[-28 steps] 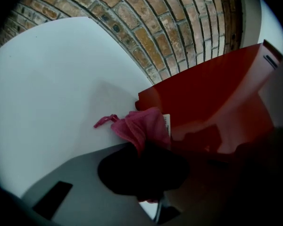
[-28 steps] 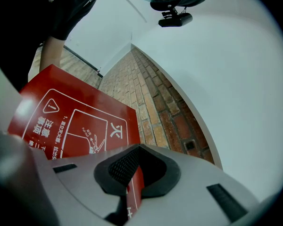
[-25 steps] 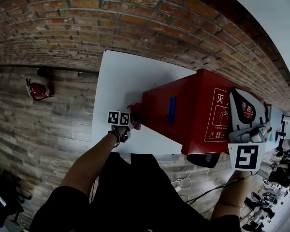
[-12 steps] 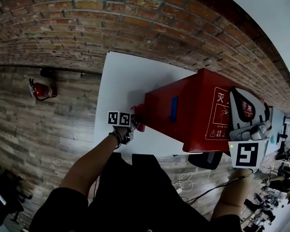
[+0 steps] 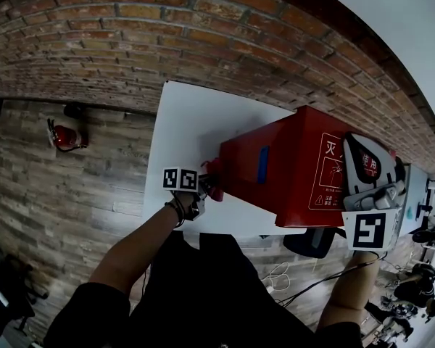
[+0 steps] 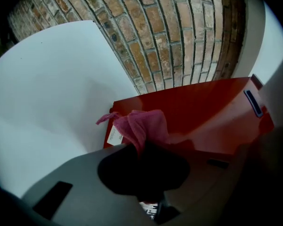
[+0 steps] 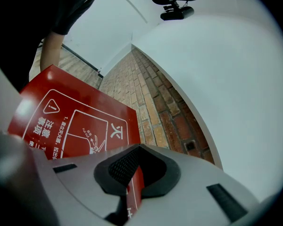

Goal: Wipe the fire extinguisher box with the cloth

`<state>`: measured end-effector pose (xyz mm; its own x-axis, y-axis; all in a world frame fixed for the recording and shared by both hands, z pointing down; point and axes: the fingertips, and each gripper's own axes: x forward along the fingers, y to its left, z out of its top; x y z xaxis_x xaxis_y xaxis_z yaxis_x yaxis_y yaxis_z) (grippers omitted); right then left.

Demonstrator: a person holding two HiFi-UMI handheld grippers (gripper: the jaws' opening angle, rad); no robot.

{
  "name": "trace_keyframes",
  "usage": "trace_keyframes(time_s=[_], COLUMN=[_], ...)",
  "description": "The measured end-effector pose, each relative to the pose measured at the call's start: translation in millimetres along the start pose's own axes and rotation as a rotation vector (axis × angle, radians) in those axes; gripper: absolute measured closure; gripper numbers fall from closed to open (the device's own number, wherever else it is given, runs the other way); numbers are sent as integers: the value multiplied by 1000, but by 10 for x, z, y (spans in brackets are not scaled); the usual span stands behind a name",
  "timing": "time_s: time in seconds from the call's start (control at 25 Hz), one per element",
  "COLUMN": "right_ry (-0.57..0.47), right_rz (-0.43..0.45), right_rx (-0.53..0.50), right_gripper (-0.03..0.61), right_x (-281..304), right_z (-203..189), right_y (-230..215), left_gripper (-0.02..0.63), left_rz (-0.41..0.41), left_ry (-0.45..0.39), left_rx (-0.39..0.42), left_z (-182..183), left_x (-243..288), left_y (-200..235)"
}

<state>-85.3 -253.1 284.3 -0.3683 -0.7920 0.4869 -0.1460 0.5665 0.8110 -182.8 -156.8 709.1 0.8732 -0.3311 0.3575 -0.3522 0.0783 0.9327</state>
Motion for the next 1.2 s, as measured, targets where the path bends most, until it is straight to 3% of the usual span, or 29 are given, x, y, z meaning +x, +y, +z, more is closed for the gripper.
trace_keyframes(time_s=[0.36,1.2], right_ry=[-1,-7], right_rz=[1,1], right_rx=[-1,-6], right_gripper=[561,561], right_x=[5,1], right_z=[1,18], right_y=[3,0], left_gripper=[554,554], left_rz=[-35,-113], left_ry=[18,-41], left_rx=[-3,-43], left_z=[21,53], left_x=[-111,-352], left_y=[-324,-972])
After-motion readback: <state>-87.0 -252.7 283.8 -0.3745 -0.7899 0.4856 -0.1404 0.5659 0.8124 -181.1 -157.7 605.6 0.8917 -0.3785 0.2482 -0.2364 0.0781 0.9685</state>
